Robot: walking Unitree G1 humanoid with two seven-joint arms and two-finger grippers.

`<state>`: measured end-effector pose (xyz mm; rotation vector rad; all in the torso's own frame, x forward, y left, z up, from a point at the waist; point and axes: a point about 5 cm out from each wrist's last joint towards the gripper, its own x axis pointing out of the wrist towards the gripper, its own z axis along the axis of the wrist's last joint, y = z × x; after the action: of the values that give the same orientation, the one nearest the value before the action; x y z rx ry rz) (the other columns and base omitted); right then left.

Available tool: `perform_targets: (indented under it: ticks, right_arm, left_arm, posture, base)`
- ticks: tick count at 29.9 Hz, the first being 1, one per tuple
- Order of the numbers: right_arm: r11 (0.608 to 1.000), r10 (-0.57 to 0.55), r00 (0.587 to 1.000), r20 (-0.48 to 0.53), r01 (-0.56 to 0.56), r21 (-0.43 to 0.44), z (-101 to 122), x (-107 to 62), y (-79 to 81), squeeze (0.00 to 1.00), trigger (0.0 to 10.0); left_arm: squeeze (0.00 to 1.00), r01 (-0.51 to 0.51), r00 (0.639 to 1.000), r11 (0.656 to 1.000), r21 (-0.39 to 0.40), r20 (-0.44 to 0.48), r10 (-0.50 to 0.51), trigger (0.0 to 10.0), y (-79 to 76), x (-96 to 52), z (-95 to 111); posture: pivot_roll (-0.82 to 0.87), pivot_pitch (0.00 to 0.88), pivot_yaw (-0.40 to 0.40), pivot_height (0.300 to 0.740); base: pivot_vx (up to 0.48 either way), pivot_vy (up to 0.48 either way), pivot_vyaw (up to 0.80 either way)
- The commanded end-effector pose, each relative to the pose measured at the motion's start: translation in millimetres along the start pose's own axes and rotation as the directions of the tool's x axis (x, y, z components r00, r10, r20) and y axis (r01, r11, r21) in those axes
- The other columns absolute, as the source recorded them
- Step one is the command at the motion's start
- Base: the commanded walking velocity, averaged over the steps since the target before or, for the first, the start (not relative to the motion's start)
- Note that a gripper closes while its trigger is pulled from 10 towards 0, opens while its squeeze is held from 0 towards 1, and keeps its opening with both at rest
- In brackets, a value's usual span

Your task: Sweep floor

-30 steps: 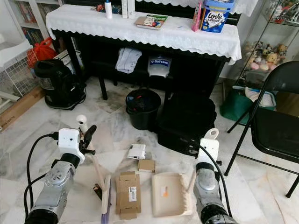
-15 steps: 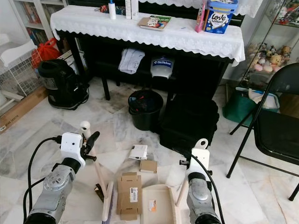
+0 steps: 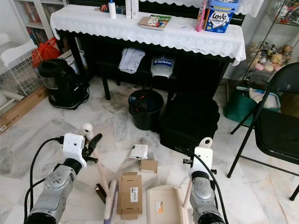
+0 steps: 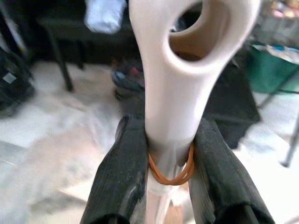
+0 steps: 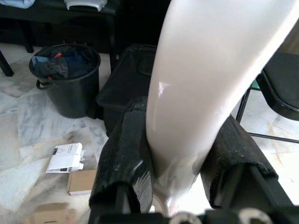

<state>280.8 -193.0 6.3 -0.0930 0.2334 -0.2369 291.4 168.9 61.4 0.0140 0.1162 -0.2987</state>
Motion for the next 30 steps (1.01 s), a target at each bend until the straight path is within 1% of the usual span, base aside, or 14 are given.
perform_targets:
  ticks: [1, 6, 10, 11, 12, 13, 14, 16, 20, 25, 28, 30]
  right_arm:
    - [1.0, 0.0, 1.0, -0.006, 0.0, -0.029, -0.1, 0.8, -0.8, 0.0, 10.0]
    - [1.0, -0.005, 1.0, -0.007, 0.005, -0.031, -0.3, 0.9, -1.6, 0.0, 10.0]
    - [0.999, -0.001, 1.0, -0.012, 0.001, -0.032, -0.6, 1.0, -0.8, 0.0, 10.0]
    - [0.999, -0.001, 1.0, -0.012, 0.001, -0.032, -0.6, 1.0, -0.8, 0.0, 10.0]
    - [1.0, 0.0, 1.0, -0.014, 0.0, -0.03, -0.7, 0.9, -0.3, 0.0, 10.0]
    - [1.0, 0.0, 1.0, -0.014, -0.001, -0.03, -0.7, 0.9, -0.1, 0.0, 10.0]
    - [1.0, 0.0, 1.0, -0.014, -0.001, -0.03, -0.7, 0.9, -0.1, 0.0, 10.0]
    - [1.0, 0.004, 1.0, -0.016, -0.004, -0.027, -0.8, 0.8, 1.5, 0.0, 10.0]
    - [1.0, 0.011, 1.0, -0.02, -0.012, -0.024, -1.6, 0.2, 3.3, 0.0, 10.0]
    - [1.0, 0.02, 1.0, -0.022, -0.02, -0.021, -1.3, 0.3, 5.6, 0.0, 10.0]
    - [0.999, 0.028, 0.999, -0.023, -0.029, -0.015, -1.1, 0.3, 7.1, 0.0, 10.0]
    - [0.999, 0.037, 0.999, -0.025, -0.037, -0.013, -1.2, 0.1, 8.6, 0.0, 10.0]
  left_arm:
    - [0.0, 0.067, 0.995, 0.996, -0.063, -0.069, -0.071, 10.0, -6.6, -3.4, -11.6]
    - [0.0, 0.092, 0.992, 0.99, -0.111, -0.082, -0.101, 10.0, -7.5, -5.1, -12.4]
    - [0.0, 0.13, 0.986, 0.976, -0.174, -0.081, -0.146, 10.0, -9.8, -4.9, -7.4]
    - [0.0, 0.13, 0.986, 0.976, -0.174, -0.081, -0.146, 10.0, -9.8, -4.9, -7.4]
    - [0.0, 0.141, 0.986, 0.967, -0.211, -0.063, -0.157, 10.0, -11.4, -4.2, -3.6]
    - [0.0, 0.145, 0.985, 0.963, -0.228, -0.054, -0.161, 10.0, -12.2, -3.8, -2.1]
    - [0.0, 0.145, 0.985, 0.963, -0.228, -0.054, -0.161, 10.0, -12.2, -3.8, -2.1]
    - [0.0, 0.163, 0.984, 0.945, -0.283, -0.017, -0.175, 10.0, -13.6, -3.1, 4.9]
    - [0.0, 0.163, 0.986, 0.924, -0.345, 0.035, -0.162, 10.0, -9.9, -2.7, 15.5]
    - [0.0, 0.167, 0.986, 0.91, -0.378, 0.071, -0.152, 10.0, -8.6, -2.1, 23.2]
    - [0.0, 0.153, 0.988, 0.916, -0.372, 0.082, -0.132, 10.0, -7.7, -1.4, 25.9]
    - [0.0, 0.127, 0.991, 0.923, -0.362, 0.095, -0.099, 10.0, -5.9, -0.6, 28.8]
  posture:
    - [0.09, 0.037, -0.015, 0.74]
    - [0.09, 0.037, -0.015, 0.74]
    - [0.1, 0.037, -0.016, 0.74]
    - [0.1, 0.037, -0.016, 0.74]
    - [0.1, 0.036, -0.015, 0.74]
    - [0.1, 0.036, -0.015, 0.74]
    - [0.1, 0.036, -0.015, 0.74]
    - [0.1, 0.036, -0.015, 0.74]
    - [0.1, 0.036, -0.015, 0.74]
    - [0.1, 0.036, -0.016, 0.74]
    - [0.1, 0.035, -0.016, 0.74]
    - [0.1, 0.035, -0.016, 0.74]
  base:
    - [0.0, 0.0, 0.0]
    - [0.0, 0.0, 0.0]
    - [0.0, 0.0, 0.0]
    - [0.0, 0.0, 0.0]
    - [0.0, 0.0, 0.0]
    - [0.0, 0.0, 0.0]
    - [0.0, 0.0, 0.0]
    - [0.0, 0.0, 0.0]
    - [0.0, 0.0, 0.0]
    - [0.0, 0.0, 0.0]
    - [0.0, 0.0, 0.0]
    - [0.0, 0.0, 0.0]
